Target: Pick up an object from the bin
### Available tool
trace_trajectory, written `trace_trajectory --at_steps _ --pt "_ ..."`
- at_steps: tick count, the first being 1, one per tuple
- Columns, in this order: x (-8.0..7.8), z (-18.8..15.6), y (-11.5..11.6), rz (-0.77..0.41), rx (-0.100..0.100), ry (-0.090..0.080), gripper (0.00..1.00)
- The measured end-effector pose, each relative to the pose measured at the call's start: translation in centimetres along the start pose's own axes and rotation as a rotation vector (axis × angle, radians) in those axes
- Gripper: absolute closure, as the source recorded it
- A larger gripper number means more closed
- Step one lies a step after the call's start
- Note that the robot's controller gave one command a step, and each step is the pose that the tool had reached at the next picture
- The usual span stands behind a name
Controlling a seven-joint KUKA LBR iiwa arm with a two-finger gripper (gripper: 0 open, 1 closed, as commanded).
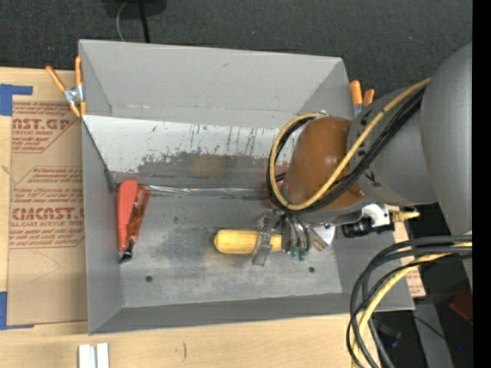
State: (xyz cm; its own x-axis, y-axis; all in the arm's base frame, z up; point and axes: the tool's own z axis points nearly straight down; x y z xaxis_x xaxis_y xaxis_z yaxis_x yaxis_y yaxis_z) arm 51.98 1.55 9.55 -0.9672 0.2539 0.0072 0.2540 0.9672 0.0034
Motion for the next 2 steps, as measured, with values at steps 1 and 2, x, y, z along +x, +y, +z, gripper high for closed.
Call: trace_trajectory --at_steps 1,2 --pt "-0.2 -1.7 0.1 0.000 -0.002 -0.006 1.00" --pt "-0.2 -3.2 0.1 0.000 -0.003 -0.007 1.00"
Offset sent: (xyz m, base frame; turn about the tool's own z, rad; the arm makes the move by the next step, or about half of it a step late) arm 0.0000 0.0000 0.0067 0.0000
